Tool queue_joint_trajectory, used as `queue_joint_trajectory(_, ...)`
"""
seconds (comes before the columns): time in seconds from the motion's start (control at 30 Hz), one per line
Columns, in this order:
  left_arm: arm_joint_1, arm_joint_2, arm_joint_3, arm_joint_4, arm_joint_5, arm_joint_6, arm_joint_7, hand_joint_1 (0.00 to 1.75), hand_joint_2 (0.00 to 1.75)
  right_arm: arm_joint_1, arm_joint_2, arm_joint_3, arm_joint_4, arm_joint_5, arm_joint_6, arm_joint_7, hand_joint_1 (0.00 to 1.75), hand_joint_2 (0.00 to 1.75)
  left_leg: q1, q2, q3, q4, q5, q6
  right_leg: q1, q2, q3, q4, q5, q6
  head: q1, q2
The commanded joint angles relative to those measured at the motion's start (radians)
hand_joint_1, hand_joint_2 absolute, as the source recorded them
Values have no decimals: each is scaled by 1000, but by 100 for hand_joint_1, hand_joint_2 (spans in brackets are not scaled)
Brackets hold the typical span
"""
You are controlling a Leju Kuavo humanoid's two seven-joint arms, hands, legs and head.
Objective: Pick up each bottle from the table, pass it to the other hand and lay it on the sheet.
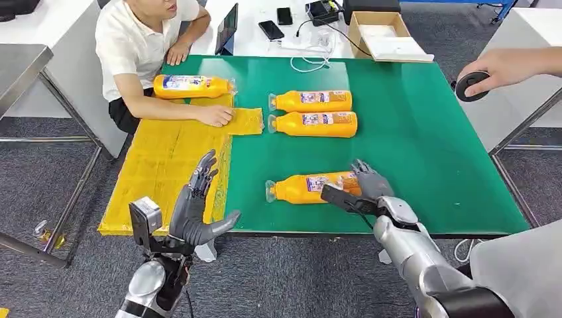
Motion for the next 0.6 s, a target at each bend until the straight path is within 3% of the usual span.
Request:
queue_joint_trajectory(0.03, -72, 38, -54, 77, -2, -40, -26, 0, 175, -21, 0, 42, 92, 4, -35, -69, 175, 175, 0, 0, 2, -1, 0, -1, 0, -1, 1, 0, 0, -2, 0, 0)
queue_joint_trajectory(0.33, -81, 37, -56, 89, -3, -46, -32, 0, 175, -10, 3, 37, 91, -1, -57, -110, 175, 175, 0, 0, 2, -1, 0, -1, 0, -1, 2, -1, 0, -1, 0, 0)
queue_joint_trajectory(0.6, -90, 35, -56, 110, 11, -68, -22, 0, 175, 14, -4, 18, 99, -18, -9, -143, 175, 175, 0, 0, 1, -1, 0, -1, 1, -1, 2, -1, 0, -1, 0, 0)
